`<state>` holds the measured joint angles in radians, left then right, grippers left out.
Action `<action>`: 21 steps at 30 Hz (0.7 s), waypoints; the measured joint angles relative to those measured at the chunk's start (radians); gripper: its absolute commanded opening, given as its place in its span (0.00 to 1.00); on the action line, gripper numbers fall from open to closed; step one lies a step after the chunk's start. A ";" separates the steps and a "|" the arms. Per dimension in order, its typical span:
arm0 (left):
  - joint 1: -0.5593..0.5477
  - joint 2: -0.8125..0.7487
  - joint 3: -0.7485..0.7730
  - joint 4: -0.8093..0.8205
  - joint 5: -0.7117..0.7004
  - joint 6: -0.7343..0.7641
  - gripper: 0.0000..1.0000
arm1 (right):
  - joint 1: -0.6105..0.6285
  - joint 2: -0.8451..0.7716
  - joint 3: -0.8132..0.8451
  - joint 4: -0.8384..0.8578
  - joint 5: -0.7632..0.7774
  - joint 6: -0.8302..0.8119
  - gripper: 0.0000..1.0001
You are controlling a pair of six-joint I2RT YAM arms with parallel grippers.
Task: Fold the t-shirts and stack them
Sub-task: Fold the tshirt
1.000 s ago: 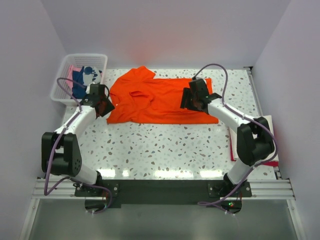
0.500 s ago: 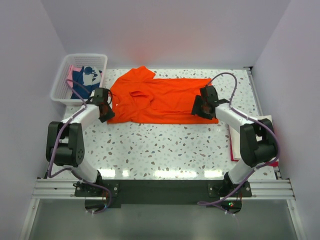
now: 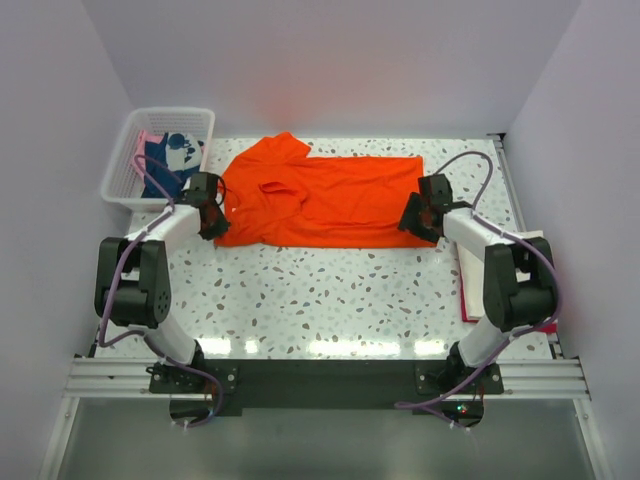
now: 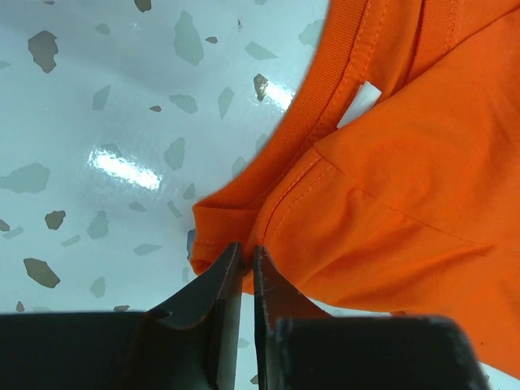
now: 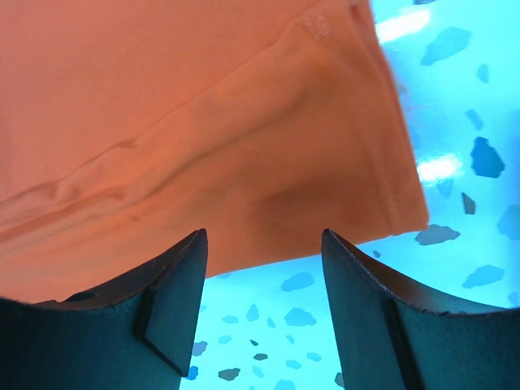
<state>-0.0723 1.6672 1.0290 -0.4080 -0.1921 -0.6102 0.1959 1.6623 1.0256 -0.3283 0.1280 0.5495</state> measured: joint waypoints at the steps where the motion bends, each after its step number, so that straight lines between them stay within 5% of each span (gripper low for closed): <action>1: 0.000 0.002 0.002 0.000 0.002 0.002 0.11 | -0.010 0.001 -0.002 0.000 0.000 0.002 0.61; 9: 0.000 0.010 0.012 0.002 0.006 0.005 0.00 | -0.047 0.069 0.004 0.016 0.000 0.021 0.57; 21: 0.002 0.020 0.088 -0.012 -0.026 0.037 0.00 | -0.092 0.105 0.023 0.027 -0.035 0.037 0.56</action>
<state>-0.0704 1.6871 1.1172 -0.4198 -0.2184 -0.5728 0.1036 1.7672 1.0489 -0.3008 0.0929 0.5869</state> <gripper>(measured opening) 0.014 0.556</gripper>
